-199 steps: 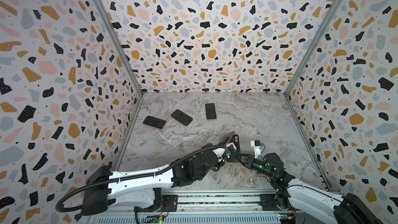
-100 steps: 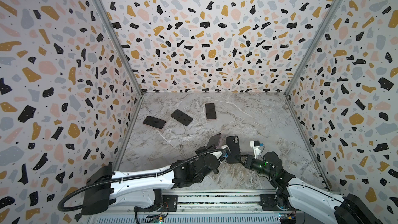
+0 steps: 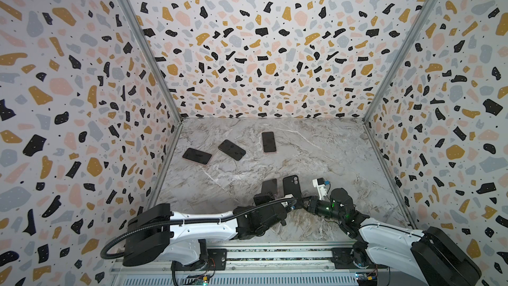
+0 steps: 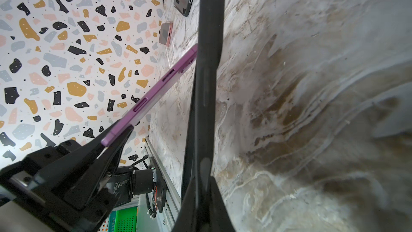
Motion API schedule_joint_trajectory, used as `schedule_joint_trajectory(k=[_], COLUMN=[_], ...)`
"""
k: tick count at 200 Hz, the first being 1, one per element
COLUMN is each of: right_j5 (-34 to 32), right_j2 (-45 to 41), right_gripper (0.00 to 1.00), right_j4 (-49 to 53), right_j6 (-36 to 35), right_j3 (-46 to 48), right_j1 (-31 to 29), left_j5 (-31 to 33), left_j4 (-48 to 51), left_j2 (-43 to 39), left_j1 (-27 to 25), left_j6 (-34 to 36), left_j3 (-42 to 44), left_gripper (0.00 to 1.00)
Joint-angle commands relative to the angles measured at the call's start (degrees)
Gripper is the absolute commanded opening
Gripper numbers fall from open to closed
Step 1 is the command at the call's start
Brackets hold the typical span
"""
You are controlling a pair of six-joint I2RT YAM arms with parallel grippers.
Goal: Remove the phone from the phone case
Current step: 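Hold the black case in the left gripper and purple phone in the right gripper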
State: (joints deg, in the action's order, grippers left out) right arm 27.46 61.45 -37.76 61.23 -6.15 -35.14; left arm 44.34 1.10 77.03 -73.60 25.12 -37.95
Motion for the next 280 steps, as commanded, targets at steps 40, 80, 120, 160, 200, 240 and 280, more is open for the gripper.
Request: schedule_joint_trajectory(k=[40,80,120,160,200,240,280], right_j5=[1.19,1.44,1.63,1.89,2.07,2.16,2.34], right_j2=[3.84,5.50,6.70,8.36,9.39,10.13,10.97], right_gripper=[0.00,0.00,0.00,0.00,0.00,0.00,0.00], right_j4=[-4.79,-6.28,-7.06,-8.28,-9.08,-9.28,-9.52], right_j6=[-1.03,-1.20,-1.46,-1.55,-1.64,-1.75,-1.88], right_j3=[-1.59,-1.07,-0.95,-0.88,-0.68,-0.62,-0.83], right_j1=[-0.36,-0.44,-0.45,-0.42,-0.46,-0.53,-0.60], left_j5=[3.56,3.99,4.35,4.44,4.27,4.11,3.64], left_j4=[-6.78,-6.57,-7.78,-7.87,-7.70,-7.56,-7.39], left_j2=[4.55,6.61,8.55,11.64,13.82,15.59,16.77], left_j1=[-0.16,-0.31,-0.31,-0.37,-0.75,-1.09,-1.28], left_j6=[2.40,2.47,2.65,1.72,0.11,-1.06,-1.66], left_j3=[1.10,1.02,1.61,1.66,1.83,2.15,2.06], left_gripper=[0.00,0.00,0.00,0.01,0.17,0.25,0.32])
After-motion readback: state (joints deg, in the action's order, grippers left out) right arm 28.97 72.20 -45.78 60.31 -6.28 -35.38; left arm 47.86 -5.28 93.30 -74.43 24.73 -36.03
